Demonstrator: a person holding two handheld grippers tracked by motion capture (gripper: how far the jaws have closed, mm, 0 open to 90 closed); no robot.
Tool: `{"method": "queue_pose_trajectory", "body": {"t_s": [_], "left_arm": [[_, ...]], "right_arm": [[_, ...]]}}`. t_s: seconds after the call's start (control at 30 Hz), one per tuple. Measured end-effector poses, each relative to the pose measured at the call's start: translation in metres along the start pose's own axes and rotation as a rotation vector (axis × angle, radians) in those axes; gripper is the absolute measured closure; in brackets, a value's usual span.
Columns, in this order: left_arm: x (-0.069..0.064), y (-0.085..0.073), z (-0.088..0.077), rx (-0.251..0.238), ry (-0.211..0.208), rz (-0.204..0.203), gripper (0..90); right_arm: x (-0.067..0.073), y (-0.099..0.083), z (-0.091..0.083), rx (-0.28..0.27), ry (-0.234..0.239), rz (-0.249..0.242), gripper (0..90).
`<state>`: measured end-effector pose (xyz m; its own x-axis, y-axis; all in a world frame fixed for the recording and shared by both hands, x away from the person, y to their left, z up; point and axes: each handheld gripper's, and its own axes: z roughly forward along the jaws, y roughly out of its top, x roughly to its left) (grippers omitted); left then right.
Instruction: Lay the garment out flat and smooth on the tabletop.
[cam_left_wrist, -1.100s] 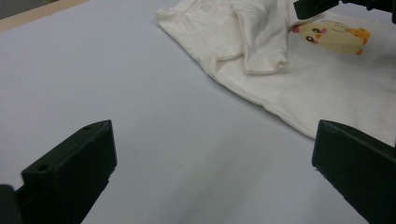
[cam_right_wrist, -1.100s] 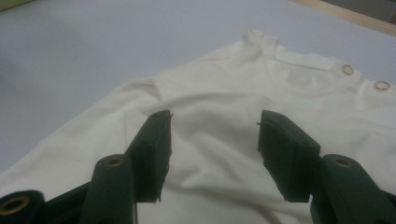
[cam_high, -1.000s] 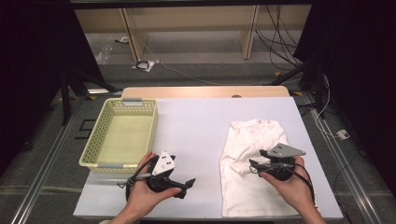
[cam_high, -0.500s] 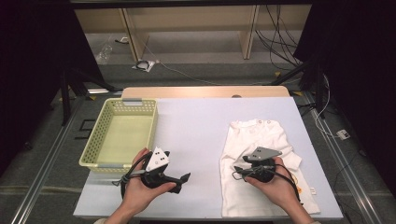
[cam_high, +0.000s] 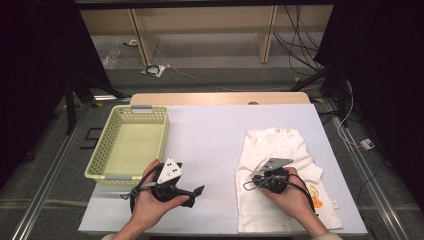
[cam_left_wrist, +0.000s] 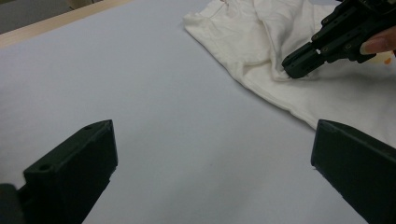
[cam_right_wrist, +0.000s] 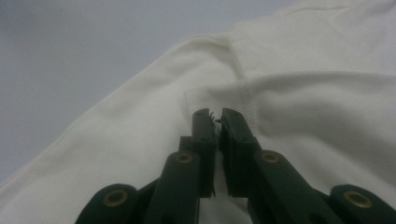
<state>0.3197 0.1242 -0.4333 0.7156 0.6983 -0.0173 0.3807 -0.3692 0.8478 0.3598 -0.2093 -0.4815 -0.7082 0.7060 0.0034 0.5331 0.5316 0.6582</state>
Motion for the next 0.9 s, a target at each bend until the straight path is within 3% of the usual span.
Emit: {"method": "queue_pose_trajectory", "body": {"t_s": [0.13,0.2,0.27,0.3,0.33,0.4,0.43,0.47,0.5,0.53,0.57,0.6,0.63,0.67,0.7,0.73,0.83,0.87,0.9], "left_arm": [[-0.001,0.0,0.0,0.0,-0.004,0.001,0.2],[-0.001,0.0,0.0,-0.002,-0.005,0.001,0.2],[-0.001,0.0,0.0,-0.004,-0.005,0.0,0.2],[-0.001,0.0,0.0,-0.005,-0.005,0.001,0.2],[-0.001,0.001,-0.001,-0.006,-0.004,0.0,0.2],[-0.001,0.001,-0.001,-0.007,-0.001,0.0,0.2],[0.0,0.001,-0.001,-0.007,-0.002,0.0,0.2],[-0.001,0.001,-0.001,-0.008,-0.003,-0.001,0.2],[-0.001,0.001,-0.001,-0.009,-0.002,0.002,0.2],[-0.001,0.002,-0.002,-0.015,0.001,0.001,0.2],[-0.001,0.002,-0.002,-0.015,0.001,0.001,0.2],[0.0,0.002,-0.002,-0.021,0.002,-0.003,0.2],[0.0,0.002,-0.002,-0.021,0.002,-0.003,0.2],[0.0,0.003,-0.002,-0.023,0.004,-0.003,0.2],[0.0,0.003,-0.003,-0.024,0.005,-0.004,0.2],[0.001,0.003,-0.003,-0.024,0.009,-0.008,0.3],[0.0,0.002,-0.002,-0.022,0.008,-0.007,0.3],[0.0,0.002,-0.002,-0.022,0.006,-0.005,0.3],[0.0,0.002,-0.002,-0.021,0.005,-0.005,0.3]], "right_arm": [[0.0,0.001,-0.003,-0.009,-0.006,0.002,86.3],[-0.002,0.006,-0.015,-0.081,-0.023,0.01,86.4],[-0.003,0.008,-0.02,-0.103,-0.034,0.007,86.4],[-0.006,0.01,-0.027,-0.13,-0.052,0.008,86.5],[-0.013,0.014,-0.042,-0.19,-0.104,0.022,86.5],[-0.022,0.015,-0.055,-0.228,-0.148,0.046,86.6],[-0.022,0.015,-0.055,-0.228,-0.148,0.046,86.6],[-0.033,0.015,-0.069,-0.268,-0.205,0.068,86.7],[-0.033,0.015,-0.069,-0.268,-0.205,0.068,86.7],[-0.047,0.012,-0.082,-0.297,-0.266,0.094,86.7],[-0.047,0.012,-0.082,-0.297,-0.266,0.094,86.7],[-0.059,0.008,-0.092,-0.315,-0.314,0.121,86.7],[-0.059,0.008,-0.092,-0.315,-0.314,0.121,86.7],[-0.07,0.003,-0.1,-0.325,-0.35,0.151,86.7],[-0.07,0.003,-0.1,-0.325,-0.35,0.151,86.7],[-0.083,-0.003,-0.107,-0.335,-0.39,0.174,86.7],[-0.094,-0.01,-0.114,-0.338,-0.427,0.205,86.7],[-0.106,-0.018,-0.122,-0.341,-0.475,0.239,86.7],[-0.106,-0.018,-0.122,-0.341,-0.475,0.239,86.7]]}}
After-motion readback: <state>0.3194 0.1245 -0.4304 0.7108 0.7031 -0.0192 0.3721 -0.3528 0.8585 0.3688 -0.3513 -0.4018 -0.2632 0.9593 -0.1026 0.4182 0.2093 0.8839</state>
